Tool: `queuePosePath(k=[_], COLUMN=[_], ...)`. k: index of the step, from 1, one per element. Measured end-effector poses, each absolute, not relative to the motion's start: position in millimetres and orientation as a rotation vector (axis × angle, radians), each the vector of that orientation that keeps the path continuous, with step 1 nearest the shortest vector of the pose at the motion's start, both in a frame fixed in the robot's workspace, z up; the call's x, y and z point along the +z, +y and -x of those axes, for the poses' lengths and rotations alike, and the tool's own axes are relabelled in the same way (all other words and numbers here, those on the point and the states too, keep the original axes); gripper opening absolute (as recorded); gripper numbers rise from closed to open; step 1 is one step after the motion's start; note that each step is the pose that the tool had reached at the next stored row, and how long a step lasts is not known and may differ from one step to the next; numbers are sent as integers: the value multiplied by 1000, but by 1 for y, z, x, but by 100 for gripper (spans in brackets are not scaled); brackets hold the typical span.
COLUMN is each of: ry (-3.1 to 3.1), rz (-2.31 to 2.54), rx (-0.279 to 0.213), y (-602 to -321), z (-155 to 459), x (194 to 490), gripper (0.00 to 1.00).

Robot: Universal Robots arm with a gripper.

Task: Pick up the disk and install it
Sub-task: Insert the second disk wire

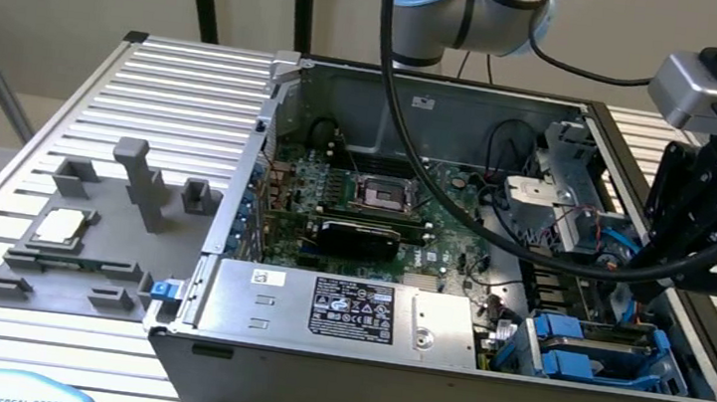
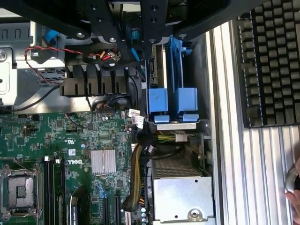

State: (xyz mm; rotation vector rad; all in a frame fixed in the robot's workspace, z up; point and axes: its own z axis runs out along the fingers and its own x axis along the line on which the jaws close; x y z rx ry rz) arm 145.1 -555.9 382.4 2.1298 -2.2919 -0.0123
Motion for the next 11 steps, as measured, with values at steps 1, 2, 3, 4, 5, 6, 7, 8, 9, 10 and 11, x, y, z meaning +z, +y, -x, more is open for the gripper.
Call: queuePosePath(k=[1, 2, 3, 4, 5, 6, 7, 8, 9, 10, 11], ry=[-2290, -2288, -2286, -2284, -2282, -2280, -2279, -2277, -2276, -2274, -2274], rz=[-2128, -2126, -2124, -2122, -2120, -2119, -2117, -2115, -2114, -2113, -2112], rx=[-7, -3, 2, 7, 11, 15, 19, 23, 26, 28, 30], y=[-555, -555, -554, -554, -553, -553, -552, -552, -551, -551, -551], z=[-146, -146, -147, -147, -147, -148, -148, -148, -148, -148, -148], x=[381, 380, 379, 378, 377, 376, 376, 375, 375, 375, 375], gripper=[24, 24, 24, 24, 24, 24, 24, 22, 22, 16, 16])
